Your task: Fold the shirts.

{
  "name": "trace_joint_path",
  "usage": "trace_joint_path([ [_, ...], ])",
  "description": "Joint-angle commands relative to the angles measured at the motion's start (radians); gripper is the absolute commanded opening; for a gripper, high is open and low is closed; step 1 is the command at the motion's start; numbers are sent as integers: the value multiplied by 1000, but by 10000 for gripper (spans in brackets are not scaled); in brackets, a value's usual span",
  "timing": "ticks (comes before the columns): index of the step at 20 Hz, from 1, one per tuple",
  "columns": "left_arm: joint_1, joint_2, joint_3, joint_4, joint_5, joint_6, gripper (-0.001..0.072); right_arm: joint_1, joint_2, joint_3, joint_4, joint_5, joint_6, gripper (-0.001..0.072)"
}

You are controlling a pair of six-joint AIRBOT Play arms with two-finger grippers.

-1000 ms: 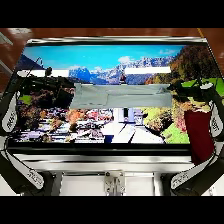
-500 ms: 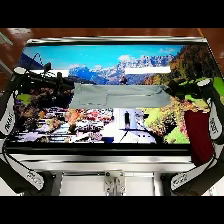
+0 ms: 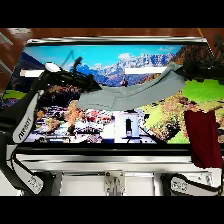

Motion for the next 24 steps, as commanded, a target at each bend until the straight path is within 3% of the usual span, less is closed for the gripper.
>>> trace_joint_path([
  [1, -209, -3, 0, 1, 211, 0, 31, 1, 165, 1, 0, 105, 79, 64],
  [3, -318, -18, 0, -63, 351, 0, 31, 1, 222, 1, 0, 132, 124, 64],
  [7, -451, -115, 1, -344, 493, 30, 30, 21, 281, 1, 1, 180, 181, 64],
  [12, -478, -256, 1, -615, 473, 31, 30, 91, 298, 1, -14, 179, 225, 64],
  [14, -456, -281, 1, -700, 394, 106, 30, 123, 298, 1, -80, 159, 247, 64],
  [16, -404, -273, 1, -704, 326, 185, 28, 162, 296, 1, -176, 130, 291, 64],
  [18, -327, -235, 1, -639, 336, 187, 27, 213, 274, 0, -226, 100, 317, 64],
  [22, -98, -79, 1, -365, 348, 187, 27, 372, 140, 0, -227, -84, 333, 64],
  [24, 37, 30, 1, -180, 331, 137, 27, 472, 45, 0, -190, -232, 337, 64],
])
